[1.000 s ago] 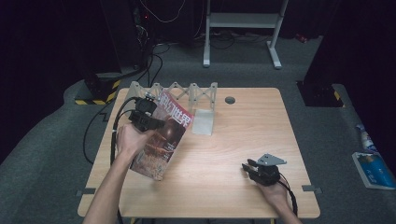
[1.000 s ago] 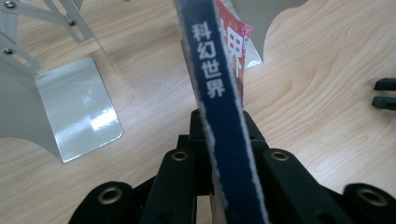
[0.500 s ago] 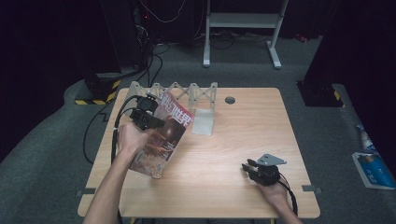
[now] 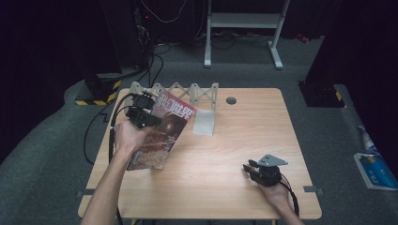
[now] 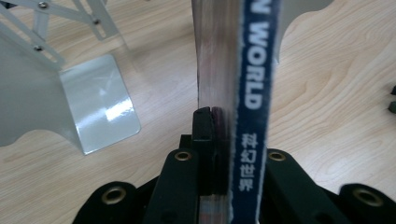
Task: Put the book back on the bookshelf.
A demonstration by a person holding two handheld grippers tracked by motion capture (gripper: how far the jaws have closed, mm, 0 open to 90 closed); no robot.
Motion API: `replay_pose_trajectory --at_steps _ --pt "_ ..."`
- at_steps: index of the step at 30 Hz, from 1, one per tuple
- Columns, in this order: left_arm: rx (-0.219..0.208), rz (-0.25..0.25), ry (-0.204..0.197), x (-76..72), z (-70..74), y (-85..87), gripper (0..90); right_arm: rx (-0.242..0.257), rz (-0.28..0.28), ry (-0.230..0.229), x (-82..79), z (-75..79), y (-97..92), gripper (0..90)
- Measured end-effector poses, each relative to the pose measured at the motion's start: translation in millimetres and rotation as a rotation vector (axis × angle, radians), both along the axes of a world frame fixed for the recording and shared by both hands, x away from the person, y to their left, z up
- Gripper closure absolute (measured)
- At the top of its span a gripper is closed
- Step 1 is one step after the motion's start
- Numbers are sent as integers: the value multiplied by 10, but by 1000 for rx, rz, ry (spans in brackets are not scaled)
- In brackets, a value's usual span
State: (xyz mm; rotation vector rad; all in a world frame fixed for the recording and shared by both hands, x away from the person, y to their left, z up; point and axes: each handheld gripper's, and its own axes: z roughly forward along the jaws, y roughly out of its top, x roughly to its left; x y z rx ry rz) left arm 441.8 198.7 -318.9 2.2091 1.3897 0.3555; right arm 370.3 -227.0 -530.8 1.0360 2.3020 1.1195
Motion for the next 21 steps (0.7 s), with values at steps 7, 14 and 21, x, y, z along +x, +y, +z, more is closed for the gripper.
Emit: replay_pose_trajectory --at_steps 7,14,21 --pt "-8 26 16 68 56 116 822 -1 -2 1 -2 0 4 643" --pt "-16 54 19 139 101 225 820 -2 -2 0 -1 0 7 644" --pt "-22 86 29 202 145 337 821 -2 -3 -1 0 0 10 644"
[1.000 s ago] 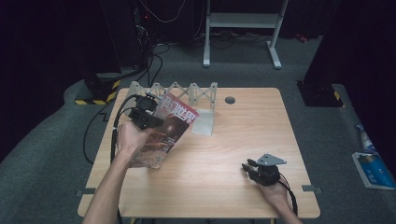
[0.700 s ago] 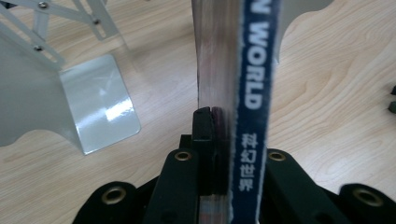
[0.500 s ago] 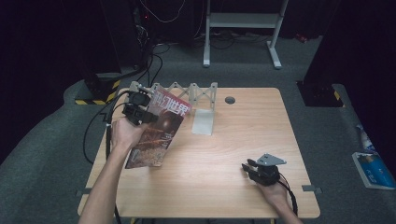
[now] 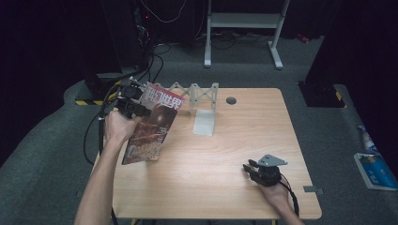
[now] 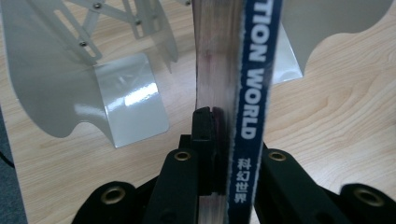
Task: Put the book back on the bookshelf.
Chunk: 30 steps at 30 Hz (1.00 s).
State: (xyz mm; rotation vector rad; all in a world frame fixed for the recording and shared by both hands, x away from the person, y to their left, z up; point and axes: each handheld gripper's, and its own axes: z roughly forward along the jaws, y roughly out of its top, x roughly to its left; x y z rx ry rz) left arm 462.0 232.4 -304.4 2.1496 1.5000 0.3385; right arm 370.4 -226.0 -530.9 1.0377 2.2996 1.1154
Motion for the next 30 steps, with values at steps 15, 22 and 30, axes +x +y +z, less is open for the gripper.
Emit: replay_pose_trajectory --at_steps 15,22,30 --pt "-17 66 7 39 53 213 829 1 -2 1 -1 0 1 644" --pt "-53 92 -9 38 92 280 831 1 -1 0 -1 -1 1 644" --pt "-94 146 -73 10 143 387 831 0 -1 -1 -1 -1 0 643"
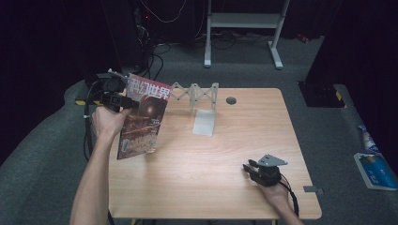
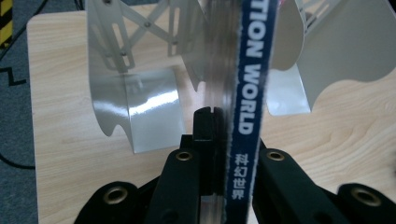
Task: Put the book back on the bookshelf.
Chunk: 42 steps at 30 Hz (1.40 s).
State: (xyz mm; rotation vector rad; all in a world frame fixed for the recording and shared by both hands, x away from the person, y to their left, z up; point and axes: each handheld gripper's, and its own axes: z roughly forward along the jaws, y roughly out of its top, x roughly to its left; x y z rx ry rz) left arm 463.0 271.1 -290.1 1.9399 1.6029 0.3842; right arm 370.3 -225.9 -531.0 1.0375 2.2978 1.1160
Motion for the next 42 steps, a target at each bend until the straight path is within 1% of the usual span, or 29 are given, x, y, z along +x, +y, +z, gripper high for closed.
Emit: replay_pose_trajectory --at_steps 2,3,4,5,6,7,10,12,13,14,15,17,19,22,24,25,27,28,30,31,32,33,34,39,42 --pt "-16 24 -17 -15 9 46 832 -1 -1 -1 0 0 1 642" --pt "-11 30 -25 -22 13 82 832 -1 -1 -1 1 -1 2 642" --pt "-11 30 -25 -22 13 82 832 -1 -1 -1 0 -1 1 642" --pt "-18 53 -37 -36 20 130 832 -1 -1 -1 0 0 1 642" --pt "-21 64 -43 -42 22 149 833 -1 0 -1 0 -1 1 642" --pt "-11 70 -51 -47 27 174 833 -1 -1 -1 0 -1 1 642" --pt "-31 100 -77 -63 31 231 833 -1 0 -1 0 -1 1 642" --pt "-54 123 -95 -72 25 263 834 -1 0 -1 0 -1 1 642" --pt "-54 123 -95 -72 25 263 834 -1 0 -1 0 -1 1 642" --pt "-58 134 -113 -77 15 294 834 -1 0 -1 0 -1 1 642" --pt "-71 144 -119 -78 6 296 834 -1 0 -1 0 -1 1 642" --pt "-71 155 -131 -77 -12 304 834 -1 -1 -1 0 -1 1 642" --pt "-62 157 -144 -71 -34 319 835 -1 -1 -1 0 -1 1 642" --pt "-71 167 -156 -69 -62 321 835 -1 -1 -1 0 -1 1 642" --pt "-76 175 -178 -64 -102 324 835 -1 -1 -1 0 -1 1 642" --pt "-76 175 -178 -64 -102 324 835 -1 -1 -1 0 -1 1 642" --pt "-86 181 -197 -63 -137 323 836 -1 -1 -2 0 -1 2 642" --pt "-89 182 -213 -62 -165 323 836 -1 -1 -2 0 -1 2 642" --pt "-91 187 -230 -60 -194 319 836 -1 -1 -2 0 -1 2 641" --pt "-91 187 -230 -60 -194 319 836 -1 -1 -2 0 -2 2 641" --pt "-97 192 -246 -59 -218 314 836 0 -1 -2 0 -2 2 641" --pt "-101 193 -253 -56 -230 311 836 -1 -1 -2 1 -2 2 641" --pt "-101 193 -253 -56 -230 311 836 -1 -1 -2 1 -2 2 641" --pt "-107 205 -289 -38 -314 296 836 0 -1 -2 1 -2 2 641" --pt "-117 217 -306 -31 -356 279 836 0 -1 -3 1 -2 2 640"
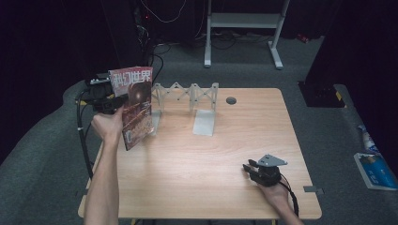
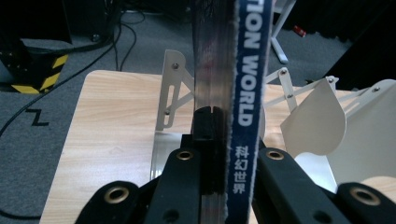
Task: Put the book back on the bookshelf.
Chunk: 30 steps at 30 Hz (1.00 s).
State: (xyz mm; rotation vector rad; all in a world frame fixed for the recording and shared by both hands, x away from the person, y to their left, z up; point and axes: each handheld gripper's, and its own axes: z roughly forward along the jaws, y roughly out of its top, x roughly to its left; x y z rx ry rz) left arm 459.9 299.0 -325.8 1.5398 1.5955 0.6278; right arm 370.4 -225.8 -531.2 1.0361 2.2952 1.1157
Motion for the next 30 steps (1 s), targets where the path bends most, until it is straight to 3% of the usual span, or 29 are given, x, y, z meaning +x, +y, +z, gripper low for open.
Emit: replay_pose_trajectory --at_steps 11,18,30 --pt "-35 25 -65 63 -182 -111 837 0 0 -1 0 -1 -1 640" --pt "-29 38 -106 121 -300 -207 837 1 0 -1 0 -1 0 639" --pt "-56 56 -171 154 -432 -278 837 1 0 -1 0 -1 -1 640"
